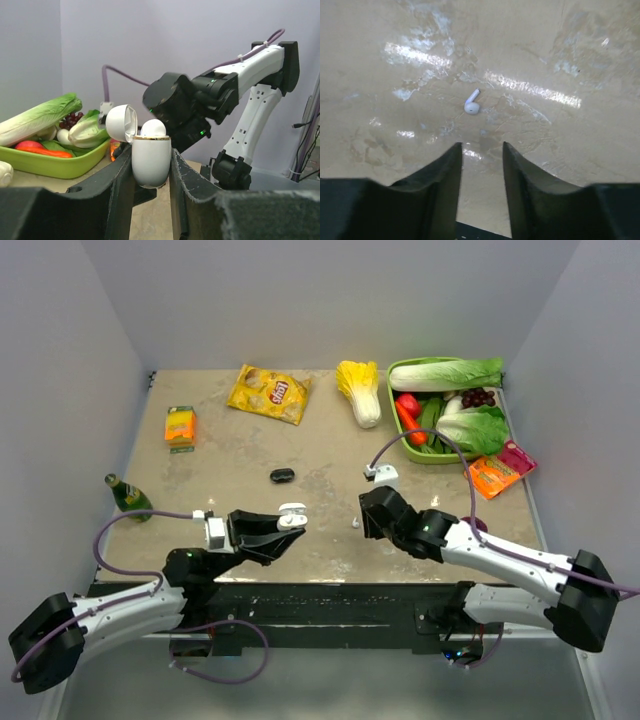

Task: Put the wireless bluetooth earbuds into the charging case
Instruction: Pick up the earbud from the center of the board.

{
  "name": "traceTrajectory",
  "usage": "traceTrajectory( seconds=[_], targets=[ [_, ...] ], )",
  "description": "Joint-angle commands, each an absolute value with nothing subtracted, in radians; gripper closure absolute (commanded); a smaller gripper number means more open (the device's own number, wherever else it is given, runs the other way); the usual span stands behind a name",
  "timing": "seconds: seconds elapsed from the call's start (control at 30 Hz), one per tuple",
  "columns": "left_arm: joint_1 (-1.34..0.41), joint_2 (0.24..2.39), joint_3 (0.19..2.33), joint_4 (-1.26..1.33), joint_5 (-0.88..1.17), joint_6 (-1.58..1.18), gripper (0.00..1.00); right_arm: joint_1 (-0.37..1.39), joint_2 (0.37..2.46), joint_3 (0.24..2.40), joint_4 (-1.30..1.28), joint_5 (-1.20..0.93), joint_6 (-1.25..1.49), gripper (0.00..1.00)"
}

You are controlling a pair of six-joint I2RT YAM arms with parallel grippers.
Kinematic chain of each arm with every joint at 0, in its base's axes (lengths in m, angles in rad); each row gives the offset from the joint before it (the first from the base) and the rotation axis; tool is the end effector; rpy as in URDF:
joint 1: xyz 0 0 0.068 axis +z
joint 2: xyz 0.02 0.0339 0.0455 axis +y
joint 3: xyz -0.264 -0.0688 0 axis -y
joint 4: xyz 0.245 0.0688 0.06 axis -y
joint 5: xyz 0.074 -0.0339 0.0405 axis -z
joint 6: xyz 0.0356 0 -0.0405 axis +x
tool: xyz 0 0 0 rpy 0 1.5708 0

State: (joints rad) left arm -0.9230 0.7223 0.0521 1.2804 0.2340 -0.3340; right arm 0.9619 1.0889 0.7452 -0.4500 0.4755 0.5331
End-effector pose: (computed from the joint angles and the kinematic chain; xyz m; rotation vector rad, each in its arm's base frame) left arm 0.0780 -0.1168 0.2451 0.5213 0.9181 -1.2601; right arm 0.1407 0.1733 0.2460 -0.2613 2.2522 0.2269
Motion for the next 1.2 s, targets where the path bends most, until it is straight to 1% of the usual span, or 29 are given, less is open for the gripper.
traceTrajectory(
  seconds=[0.0, 0.07, 0.1, 0.2, 0.3, 0.47, 0.93, 1.17],
  targets=[
    [-0.920, 0.710, 0.034, 1.579, 0.278, -0.376, 1.00, 0.890, 1.138, 0.686, -0.310, 0.353, 0.583, 0.73],
    [-0.920, 0.703, 0.032, 1.557, 0.278, -0.373, 1.00, 0.862, 1.160, 0.661, -0.276, 0.331, 0.578, 0.81],
    [-0.920, 0.696, 0.032, 1.549, 0.276, -0.371, 1.00, 0.858, 1.169, 0.658, -0.269, 0.328, 0.575, 0.87],
    [-0.920, 0.692, 0.032, 1.526, 0.273, -0.367, 1.00, 0.854, 1.227, 0.653, -0.255, 0.310, 0.568, 0.96],
    [-0.922, 0.704, 0.031, 1.528, 0.273, -0.368, 1.00, 0.854, 1.287, 0.650, -0.221, 0.279, 0.565, 0.99],
    [-0.923, 0.712, 0.017, 1.540, 0.268, -0.374, 1.00, 0.854, 1.360, 0.647, -0.181, 0.262, 0.560, 1.00],
    [-0.931, 0.675, 0.015, 1.476, 0.241, -0.348, 1.00, 0.822, 1.443, 0.684, -0.167, 0.333, 0.535, 0.99],
    [-0.933, 0.670, 0.017, 1.463, 0.236, -0.342, 1.00, 0.819, 1.470, 0.696, -0.124, 0.273, 0.518, 0.99]
  ],
)
